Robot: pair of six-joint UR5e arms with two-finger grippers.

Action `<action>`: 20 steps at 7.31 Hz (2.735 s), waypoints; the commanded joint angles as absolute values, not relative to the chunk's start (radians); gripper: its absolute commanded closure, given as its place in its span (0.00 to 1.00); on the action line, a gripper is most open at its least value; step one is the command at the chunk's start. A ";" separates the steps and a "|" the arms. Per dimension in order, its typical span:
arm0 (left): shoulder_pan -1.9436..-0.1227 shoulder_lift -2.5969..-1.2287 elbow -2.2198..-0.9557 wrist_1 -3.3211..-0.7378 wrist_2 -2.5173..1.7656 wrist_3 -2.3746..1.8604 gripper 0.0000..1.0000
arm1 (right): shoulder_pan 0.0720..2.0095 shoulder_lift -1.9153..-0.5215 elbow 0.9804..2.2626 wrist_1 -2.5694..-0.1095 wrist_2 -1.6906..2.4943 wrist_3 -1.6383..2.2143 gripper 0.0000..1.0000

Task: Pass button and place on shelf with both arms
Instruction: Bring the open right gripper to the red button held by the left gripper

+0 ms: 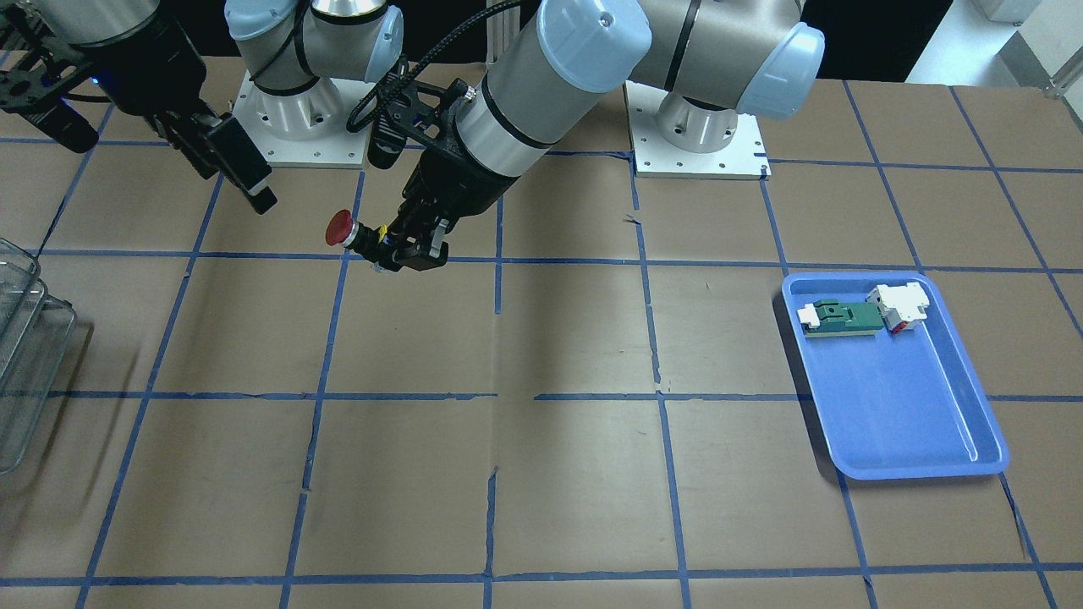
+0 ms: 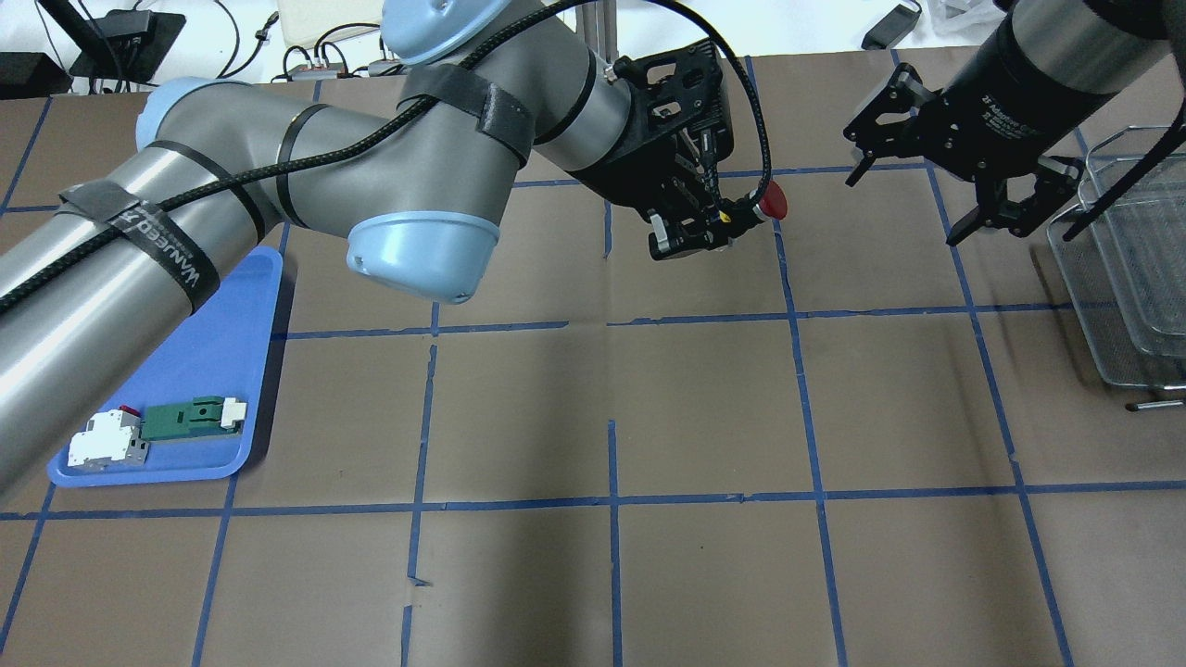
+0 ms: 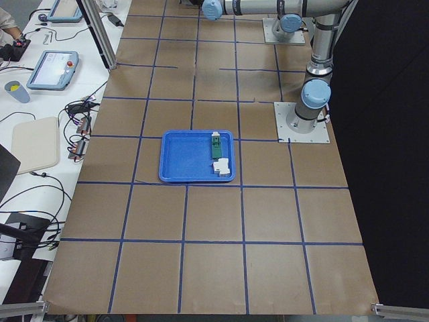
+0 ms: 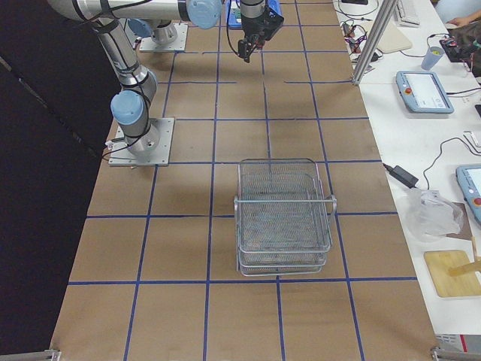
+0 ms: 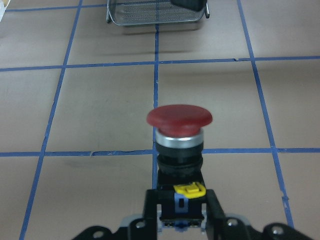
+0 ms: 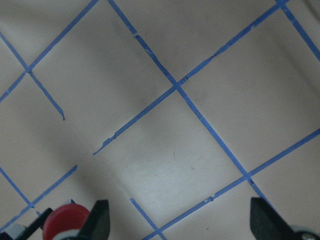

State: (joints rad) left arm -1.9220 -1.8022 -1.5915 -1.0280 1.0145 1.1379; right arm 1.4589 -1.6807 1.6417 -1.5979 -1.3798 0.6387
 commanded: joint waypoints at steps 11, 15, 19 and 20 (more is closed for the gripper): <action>-1.922 -1.789 -1.594 -1.028 1.012 1.134 1.00 | 1.454 -1.585 1.654 -1.548 -1.020 1.218 0.00; -1.924 -1.792 -1.592 -1.028 1.012 1.134 1.00 | 1.460 -1.580 1.655 -1.529 -1.020 1.218 0.01; -1.924 -1.784 -1.594 -1.028 1.012 1.132 1.00 | 1.460 -1.588 1.657 -1.526 -1.019 1.216 0.27; -1.924 -1.783 -1.592 -1.028 1.014 1.132 1.00 | 1.460 -1.588 1.655 -1.526 -1.017 1.213 0.41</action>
State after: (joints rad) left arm -1.9239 -1.7835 -1.5935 -1.0282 1.0126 1.1326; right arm 1.4603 -1.5867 1.6561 -1.5265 -1.0180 1.2158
